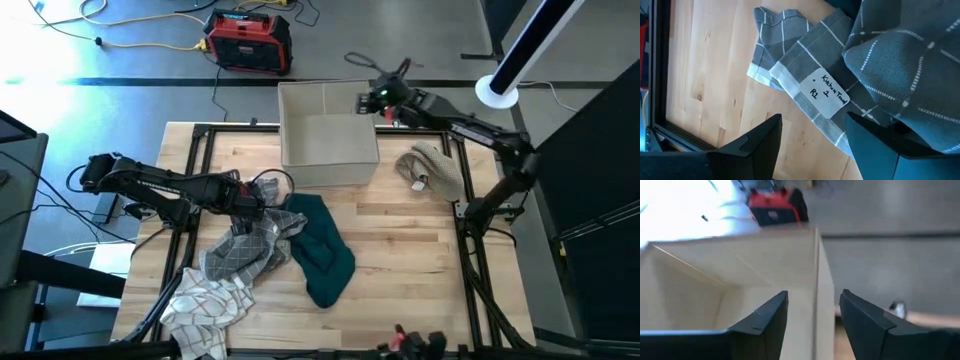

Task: Fold towel
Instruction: Fold the green towel

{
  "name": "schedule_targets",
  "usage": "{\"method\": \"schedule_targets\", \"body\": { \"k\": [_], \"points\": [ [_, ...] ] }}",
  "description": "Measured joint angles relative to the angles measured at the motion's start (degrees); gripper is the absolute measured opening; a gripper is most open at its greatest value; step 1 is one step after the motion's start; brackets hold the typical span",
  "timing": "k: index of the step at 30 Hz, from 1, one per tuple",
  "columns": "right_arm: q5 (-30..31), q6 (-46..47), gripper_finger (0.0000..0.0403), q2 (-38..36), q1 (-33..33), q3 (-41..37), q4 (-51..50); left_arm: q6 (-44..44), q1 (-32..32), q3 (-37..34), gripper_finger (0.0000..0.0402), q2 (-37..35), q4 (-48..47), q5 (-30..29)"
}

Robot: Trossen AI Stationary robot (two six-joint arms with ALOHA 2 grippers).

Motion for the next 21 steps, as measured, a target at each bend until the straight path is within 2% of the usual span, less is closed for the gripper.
{"method": "schedule_targets", "body": {
  "k": [5,7,13,17,18,19,21],
  "points": [
    [-1.23,-7.32,0.0167,-7.75,-0.19,2.21,-1.97,0.42,0.00,0.02,0.0209,0.00,0.29,-0.29],
    [-2.89,-7.90,0.0167,-10.78,0.11,2.34,-3.77,0.44,0.00,0.02,0.0209,0.00,0.19,1.57],
    [-13.43,-9.53,0.0167,-18.38,0.13,2.32,-14.65,4.14,-0.45,0.04,0.0209,0.00,0.11,20.44],
    [-16.20,-10.10,0.0167,-21.41,1.33,2.32,-23.28,0.78,-2.69,0.04,0.0209,0.00,3.50,33.27],
    [-16.14,-10.10,0.0167,-21.91,1.74,2.32,-24.86,0.35,-4.13,0.04,0.0209,0.00,5.56,34.72],
    [-16.01,-10.09,0.0167,-22.32,2.14,2.32,-26.26,-0.02,-5.67,0.04,0.0209,0.00,7.46,35.04],
    [-15.02,-9.93,0.0167,-23.04,3.06,2.10,-27.68,0.75,-8.67,0.04,0.0209,0.37,10.30,30.21]
  ]
}}
